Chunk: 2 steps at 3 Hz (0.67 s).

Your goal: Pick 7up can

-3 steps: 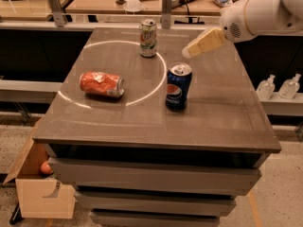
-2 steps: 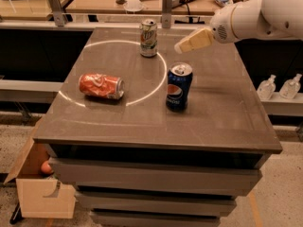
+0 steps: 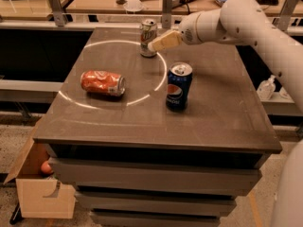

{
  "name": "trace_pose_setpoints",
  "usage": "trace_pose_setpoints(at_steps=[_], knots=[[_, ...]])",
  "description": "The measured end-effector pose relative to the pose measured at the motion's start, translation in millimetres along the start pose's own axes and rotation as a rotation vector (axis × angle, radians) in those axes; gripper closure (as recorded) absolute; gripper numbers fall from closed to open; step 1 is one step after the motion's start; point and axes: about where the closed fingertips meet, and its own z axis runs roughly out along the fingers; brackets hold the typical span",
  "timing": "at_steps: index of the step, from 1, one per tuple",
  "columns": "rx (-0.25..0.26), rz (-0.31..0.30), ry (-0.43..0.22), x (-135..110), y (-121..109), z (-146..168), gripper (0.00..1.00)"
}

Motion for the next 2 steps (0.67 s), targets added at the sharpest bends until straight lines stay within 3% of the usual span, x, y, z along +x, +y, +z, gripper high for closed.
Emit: trace_pose_setpoints(at_steps=[1,2], knots=[[-0.064,0.032,-0.081,11,4,35,0.00],[-0.112,0.028,-0.121,15,6,63,0.18]])
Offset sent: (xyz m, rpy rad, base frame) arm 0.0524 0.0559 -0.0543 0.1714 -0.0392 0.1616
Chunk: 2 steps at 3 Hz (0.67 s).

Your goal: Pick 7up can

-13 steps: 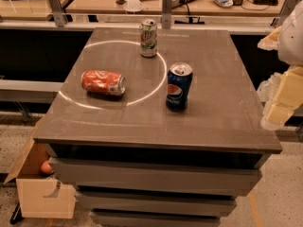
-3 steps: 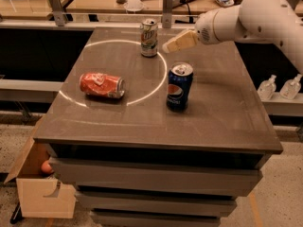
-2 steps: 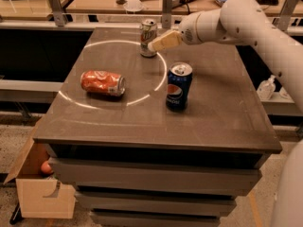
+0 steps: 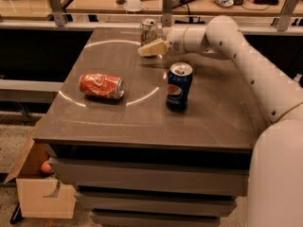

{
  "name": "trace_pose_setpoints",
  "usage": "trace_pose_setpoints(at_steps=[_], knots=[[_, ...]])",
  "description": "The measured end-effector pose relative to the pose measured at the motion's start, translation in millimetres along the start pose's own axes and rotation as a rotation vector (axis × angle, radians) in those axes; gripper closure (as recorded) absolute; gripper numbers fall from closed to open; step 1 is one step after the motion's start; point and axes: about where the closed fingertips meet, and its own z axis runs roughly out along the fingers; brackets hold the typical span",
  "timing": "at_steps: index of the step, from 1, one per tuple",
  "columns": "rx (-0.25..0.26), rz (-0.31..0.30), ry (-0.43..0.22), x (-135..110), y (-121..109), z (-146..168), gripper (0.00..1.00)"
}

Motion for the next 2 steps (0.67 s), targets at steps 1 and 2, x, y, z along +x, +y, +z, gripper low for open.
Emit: trace_pose_setpoints(at_steps=[1,2], knots=[[-0.027,-0.011,-0.028,-4,0,14,0.41],[-0.025,-0.067,-0.049,-37,1,1,0.73]])
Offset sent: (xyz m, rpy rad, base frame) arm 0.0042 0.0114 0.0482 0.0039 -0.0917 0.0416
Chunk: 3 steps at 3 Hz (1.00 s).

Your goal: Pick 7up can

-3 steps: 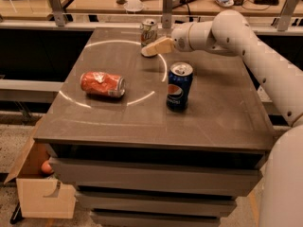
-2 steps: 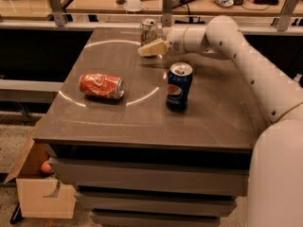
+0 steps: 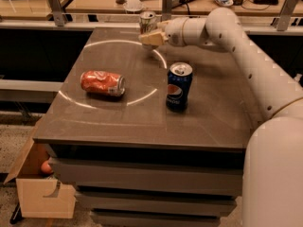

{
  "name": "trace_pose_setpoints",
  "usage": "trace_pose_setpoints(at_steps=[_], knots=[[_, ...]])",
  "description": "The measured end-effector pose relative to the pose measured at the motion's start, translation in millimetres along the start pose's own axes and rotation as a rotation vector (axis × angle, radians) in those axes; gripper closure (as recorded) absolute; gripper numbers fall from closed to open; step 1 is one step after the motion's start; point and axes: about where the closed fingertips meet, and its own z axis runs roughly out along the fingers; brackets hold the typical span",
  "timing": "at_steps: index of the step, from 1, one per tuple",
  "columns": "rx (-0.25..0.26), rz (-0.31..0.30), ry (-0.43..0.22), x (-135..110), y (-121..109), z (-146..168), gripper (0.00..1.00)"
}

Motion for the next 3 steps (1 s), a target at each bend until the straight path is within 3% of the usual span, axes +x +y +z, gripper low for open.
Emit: trace_pose_setpoints(at_steps=[1,2,3], knots=[[-0.045,-0.078,0.001,-40,13,-25,0.96],[-0.177,-0.141,0.049,-84,65,-39,1.00],[-0.193,-0.140,0.057,-81,68,-38,1.00]])
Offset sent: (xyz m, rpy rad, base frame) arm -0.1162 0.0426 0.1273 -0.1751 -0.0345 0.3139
